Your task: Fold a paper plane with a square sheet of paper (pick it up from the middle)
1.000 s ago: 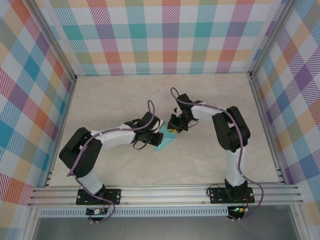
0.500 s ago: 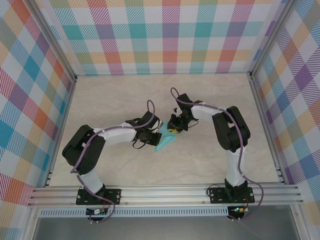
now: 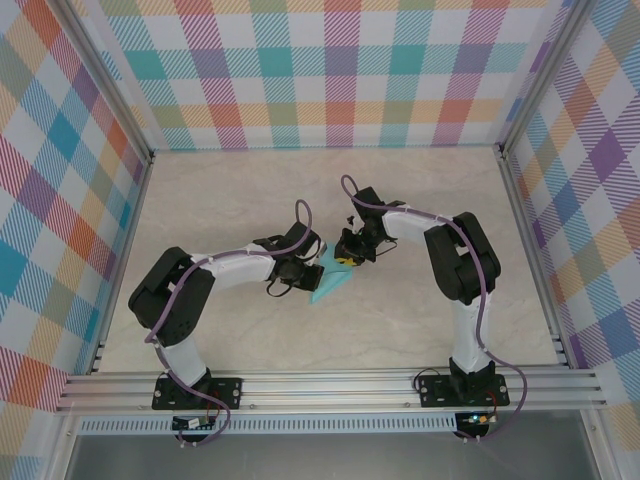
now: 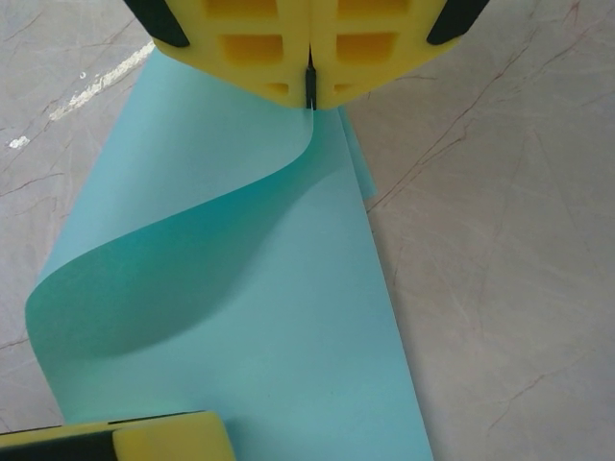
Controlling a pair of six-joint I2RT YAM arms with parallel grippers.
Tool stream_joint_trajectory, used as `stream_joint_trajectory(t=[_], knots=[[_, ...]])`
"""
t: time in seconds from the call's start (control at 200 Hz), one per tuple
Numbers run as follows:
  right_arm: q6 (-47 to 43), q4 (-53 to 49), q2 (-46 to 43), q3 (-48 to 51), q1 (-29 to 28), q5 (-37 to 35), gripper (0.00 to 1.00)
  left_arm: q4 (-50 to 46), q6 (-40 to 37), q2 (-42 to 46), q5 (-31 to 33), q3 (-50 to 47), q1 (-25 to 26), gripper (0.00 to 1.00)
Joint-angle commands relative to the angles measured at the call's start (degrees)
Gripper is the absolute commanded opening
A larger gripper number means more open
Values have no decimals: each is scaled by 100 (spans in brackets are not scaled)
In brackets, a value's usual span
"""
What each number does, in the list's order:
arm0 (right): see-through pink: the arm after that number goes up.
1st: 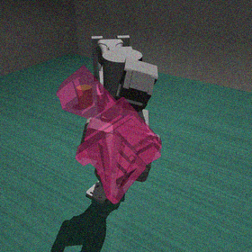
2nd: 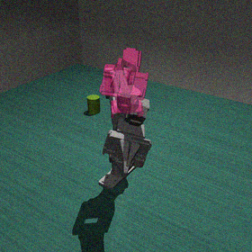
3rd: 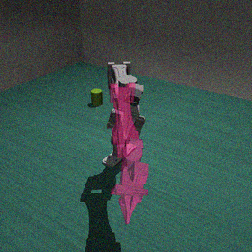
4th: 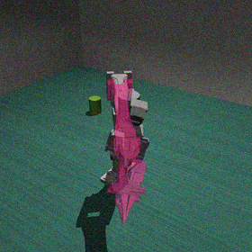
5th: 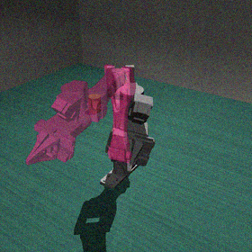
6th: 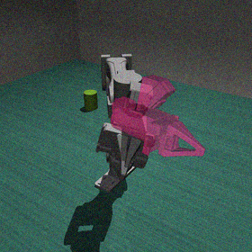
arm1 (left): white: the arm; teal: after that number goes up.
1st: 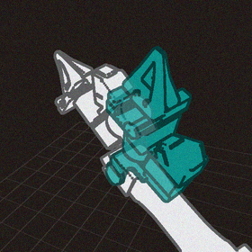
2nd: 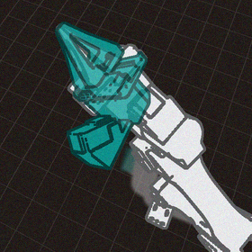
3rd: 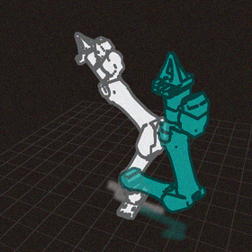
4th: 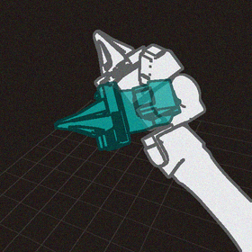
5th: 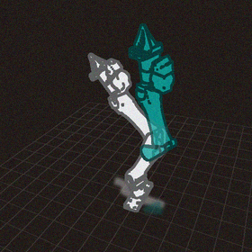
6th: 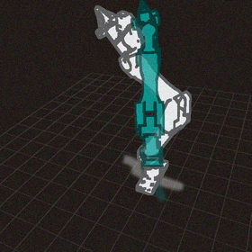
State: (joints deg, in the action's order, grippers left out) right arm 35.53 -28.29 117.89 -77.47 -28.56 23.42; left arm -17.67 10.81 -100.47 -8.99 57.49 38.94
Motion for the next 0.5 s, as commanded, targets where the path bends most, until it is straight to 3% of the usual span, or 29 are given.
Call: stream_joint_trajectory(t=[0.0, 0.495], knots=[[67, -93, 33, 113, -27, -92, 20, 42, -119, -42, -76, 123, -108, 0], [106, -45, 33, 159, -27, -118, 20, 106, -239, 45, -84, 166, -106, 1]])
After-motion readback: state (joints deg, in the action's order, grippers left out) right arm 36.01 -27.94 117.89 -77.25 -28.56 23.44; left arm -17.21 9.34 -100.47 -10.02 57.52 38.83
